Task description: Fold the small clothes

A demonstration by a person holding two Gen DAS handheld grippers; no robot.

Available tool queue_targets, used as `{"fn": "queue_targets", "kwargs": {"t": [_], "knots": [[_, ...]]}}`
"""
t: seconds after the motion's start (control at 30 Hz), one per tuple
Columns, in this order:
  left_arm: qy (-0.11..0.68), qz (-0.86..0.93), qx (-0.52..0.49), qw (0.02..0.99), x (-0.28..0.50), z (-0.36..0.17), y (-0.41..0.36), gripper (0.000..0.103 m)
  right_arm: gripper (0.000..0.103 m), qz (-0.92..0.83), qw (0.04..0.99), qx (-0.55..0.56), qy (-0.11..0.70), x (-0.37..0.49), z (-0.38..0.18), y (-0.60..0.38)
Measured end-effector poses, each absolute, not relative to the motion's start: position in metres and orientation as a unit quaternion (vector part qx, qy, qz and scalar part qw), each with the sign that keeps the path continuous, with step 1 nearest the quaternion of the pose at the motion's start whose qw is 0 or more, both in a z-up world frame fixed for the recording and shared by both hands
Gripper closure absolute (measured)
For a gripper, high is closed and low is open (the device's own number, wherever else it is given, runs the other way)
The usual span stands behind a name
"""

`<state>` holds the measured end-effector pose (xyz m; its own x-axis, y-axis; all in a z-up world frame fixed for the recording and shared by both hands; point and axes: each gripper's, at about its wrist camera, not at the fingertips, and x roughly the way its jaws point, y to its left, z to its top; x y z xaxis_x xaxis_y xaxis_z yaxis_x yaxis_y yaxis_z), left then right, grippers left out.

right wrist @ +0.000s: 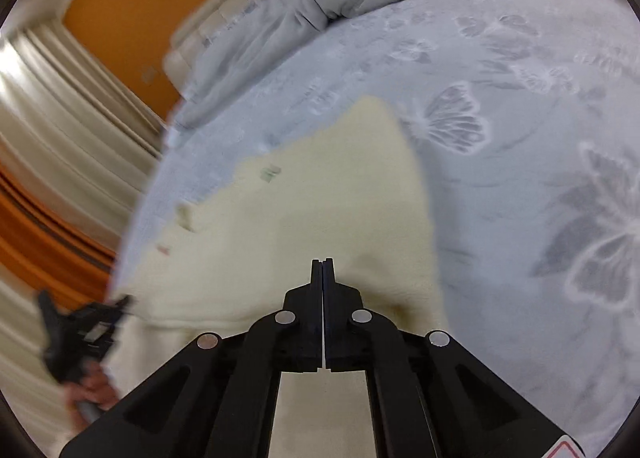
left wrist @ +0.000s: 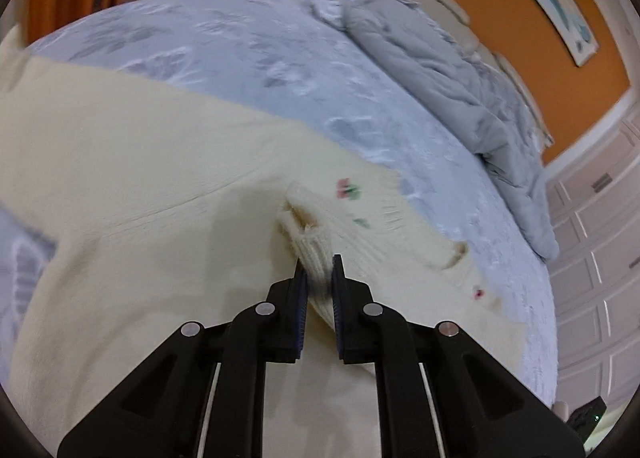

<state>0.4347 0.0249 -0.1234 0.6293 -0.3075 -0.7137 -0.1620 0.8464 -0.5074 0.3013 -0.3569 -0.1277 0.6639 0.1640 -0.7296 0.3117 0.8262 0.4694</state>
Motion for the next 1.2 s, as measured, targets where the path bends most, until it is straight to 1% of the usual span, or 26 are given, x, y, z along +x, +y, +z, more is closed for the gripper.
{"fn": "queue_targets", "kwargs": {"t": [0.03, 0.07, 0.1, 0.13, 0.17, 0.23, 0.3, 0.4, 0.47, 0.5, 0.53, 0.57, 0.6, 0.67, 0.77, 0.8, 0.87, 0.93, 1.0, 1.07, 1.13, 1.2], "knots": [[0.441, -0.037, -0.271, 0.855, 0.434, -0.134, 0.027, 0.092, 0.103, -0.048, 0.855, 0.289, 0.428, 0.303, -0.138, -0.359], [0.451, -0.036, -0.270, 0.850, 0.433, -0.144, 0.028, 0.091, 0.103, -0.049, 0.853, 0.300, 0.425, 0.299, -0.141, -0.363], [0.437, -0.042, -0.260, 0.860, 0.430, -0.148, 0.027, 0.090, 0.103, -0.055, 0.857, 0.297, 0.418, 0.295, -0.134, -0.362], [0.428, -0.045, -0.245, 0.869, 0.428, -0.148, 0.024, 0.090, 0.101, -0.066, 0.870, 0.271, 0.406, 0.291, -0.116, -0.354], [0.418, -0.046, -0.232, 0.877, 0.426, -0.148, 0.021, 0.089, 0.093, -0.065, 0.882, 0.254, 0.392, 0.290, -0.102, -0.348], [0.406, -0.049, -0.232, 0.882, 0.424, -0.153, 0.021, 0.089, 0.093, -0.032, 0.899, 0.220, 0.377, 0.301, -0.076, -0.324], [0.399, -0.057, -0.256, 0.879, 0.425, -0.157, 0.026, 0.088, 0.093, 0.004, 0.907, 0.171, 0.385, 0.338, -0.063, -0.288], [0.390, -0.063, -0.265, 0.880, 0.425, -0.159, 0.028, 0.088, 0.093, 0.038, 0.899, 0.123, 0.419, 0.388, -0.077, -0.243], [0.386, -0.063, -0.260, 0.883, 0.422, -0.161, 0.028, 0.088, 0.094, 0.061, 0.882, 0.100, 0.455, 0.425, -0.098, -0.216], [0.383, -0.065, -0.260, 0.884, 0.421, -0.161, 0.028, 0.088, 0.099, 0.056, 0.877, 0.091, 0.467, 0.438, -0.108, -0.213], [0.381, -0.067, -0.263, 0.884, 0.420, -0.161, 0.028, 0.088, 0.102, 0.041, 0.875, 0.083, 0.476, 0.447, -0.117, -0.216], [0.378, -0.071, -0.268, 0.883, 0.419, -0.162, 0.031, 0.088, 0.103, 0.008, 0.871, 0.090, 0.483, 0.455, -0.127, -0.237], [0.377, -0.073, -0.271, 0.883, 0.419, -0.164, 0.031, 0.088, 0.103, -0.005, 0.869, 0.125, 0.478, 0.456, -0.130, -0.266], [0.374, -0.072, -0.266, 0.885, 0.419, -0.164, 0.030, 0.088, 0.103, -0.049, 0.868, 0.186, 0.457, 0.444, -0.130, -0.327], [0.371, -0.067, -0.256, 0.890, 0.418, -0.164, 0.026, 0.088, 0.103, -0.146, 0.855, 0.233, 0.440, 0.413, -0.120, -0.400], [0.371, -0.067, -0.255, 0.890, 0.418, -0.164, 0.026, 0.088, 0.103, -0.154, 0.856, 0.242, 0.431, 0.402, -0.111, -0.410], [0.370, -0.068, -0.257, 0.890, 0.418, -0.164, 0.027, 0.088, 0.093, -0.119, 0.872, 0.235, 0.413, 0.379, -0.095, -0.400], [0.371, -0.068, -0.258, 0.890, 0.418, -0.165, 0.027, 0.088, 0.093, -0.069, 0.882, 0.202, 0.420, 0.362, -0.087, -0.368], [0.370, -0.070, -0.260, 0.889, 0.417, -0.164, 0.028, 0.088, 0.095, -0.033, 0.880, 0.165, 0.444, 0.342, -0.098, -0.333], [0.368, -0.072, -0.264, 0.889, 0.416, -0.164, 0.029, 0.088, 0.103, -0.059, 0.873, 0.118, 0.470, 0.333, -0.125, -0.320], [0.369, -0.071, -0.262, 0.889, 0.417, -0.164, 0.028, 0.087, 0.103, -0.068, 0.883, 0.151, 0.440, 0.321, -0.132, -0.343], [0.372, -0.070, -0.252, 0.891, 0.417, -0.163, 0.025, 0.084, 0.103, -0.078, 0.872, 0.238, 0.420, 0.313, -0.138, -0.371]]}}
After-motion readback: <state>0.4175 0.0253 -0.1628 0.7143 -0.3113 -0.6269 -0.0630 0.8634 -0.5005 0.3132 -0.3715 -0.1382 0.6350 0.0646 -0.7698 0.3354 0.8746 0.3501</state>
